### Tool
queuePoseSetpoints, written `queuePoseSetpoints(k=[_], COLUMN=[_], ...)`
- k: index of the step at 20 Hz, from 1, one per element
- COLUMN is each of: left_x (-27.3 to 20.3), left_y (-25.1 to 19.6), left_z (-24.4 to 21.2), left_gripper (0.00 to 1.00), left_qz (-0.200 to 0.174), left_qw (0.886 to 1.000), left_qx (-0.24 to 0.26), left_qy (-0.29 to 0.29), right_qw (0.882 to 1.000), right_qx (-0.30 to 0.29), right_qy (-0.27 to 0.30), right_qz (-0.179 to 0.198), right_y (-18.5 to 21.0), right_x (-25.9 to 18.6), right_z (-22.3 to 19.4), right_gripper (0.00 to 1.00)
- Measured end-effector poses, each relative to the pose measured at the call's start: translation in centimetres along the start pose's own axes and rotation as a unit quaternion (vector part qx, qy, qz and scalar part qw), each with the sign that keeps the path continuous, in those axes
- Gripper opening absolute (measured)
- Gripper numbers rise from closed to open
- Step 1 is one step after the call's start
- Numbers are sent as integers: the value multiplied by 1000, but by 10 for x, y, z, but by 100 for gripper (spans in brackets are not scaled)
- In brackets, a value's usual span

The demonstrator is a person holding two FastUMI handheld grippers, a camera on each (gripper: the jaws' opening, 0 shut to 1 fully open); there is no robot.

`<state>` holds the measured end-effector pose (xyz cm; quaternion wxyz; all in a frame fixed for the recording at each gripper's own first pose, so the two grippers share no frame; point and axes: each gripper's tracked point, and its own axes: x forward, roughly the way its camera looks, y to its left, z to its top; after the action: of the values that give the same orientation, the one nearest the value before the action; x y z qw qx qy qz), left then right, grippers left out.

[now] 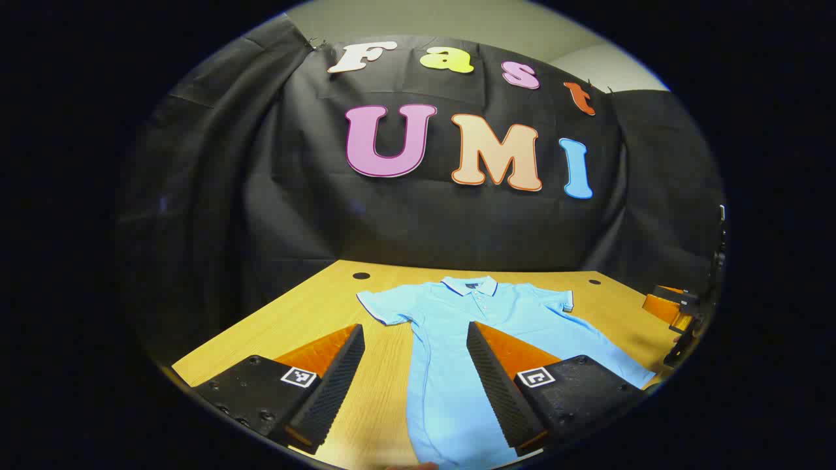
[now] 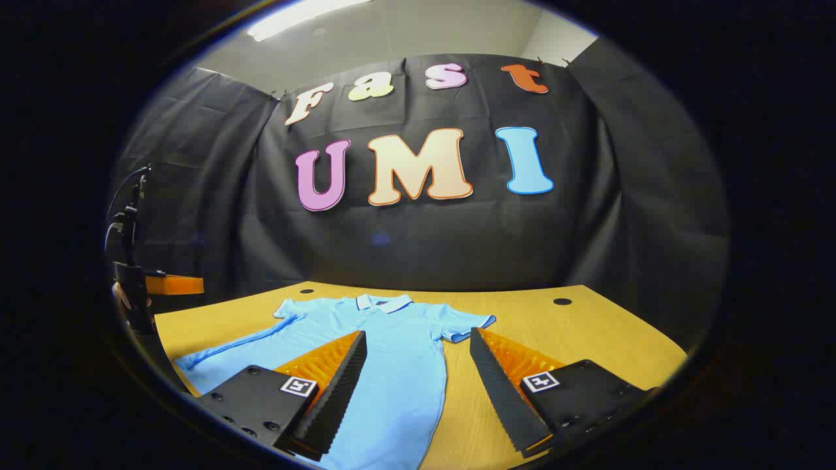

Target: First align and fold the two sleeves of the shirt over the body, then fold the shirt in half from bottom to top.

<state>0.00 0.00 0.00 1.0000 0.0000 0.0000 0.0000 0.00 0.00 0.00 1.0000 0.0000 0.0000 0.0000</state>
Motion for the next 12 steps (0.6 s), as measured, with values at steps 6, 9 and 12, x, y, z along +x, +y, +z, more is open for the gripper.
queuePoseSetpoints(k=[6,9,12], left_x=[1,2,3], left_y=[-7,-15,-23], left_z=[-6,-2,2], left_gripper=[95,95,95], left_qz=[-3,-10,-17], left_qw=[1000,1000,1000], left_qx=[-2,0,2], left_qy=[8,4,1], right_qw=[1000,1000,999], right_qx=[8,9,16], right_qy=[18,22,29], right_qz=[1,4,10], right_y=[-2,-1,4], right_x=[2,1,1], right_z=[-11,-13,-17], right_gripper=[98,98,98])
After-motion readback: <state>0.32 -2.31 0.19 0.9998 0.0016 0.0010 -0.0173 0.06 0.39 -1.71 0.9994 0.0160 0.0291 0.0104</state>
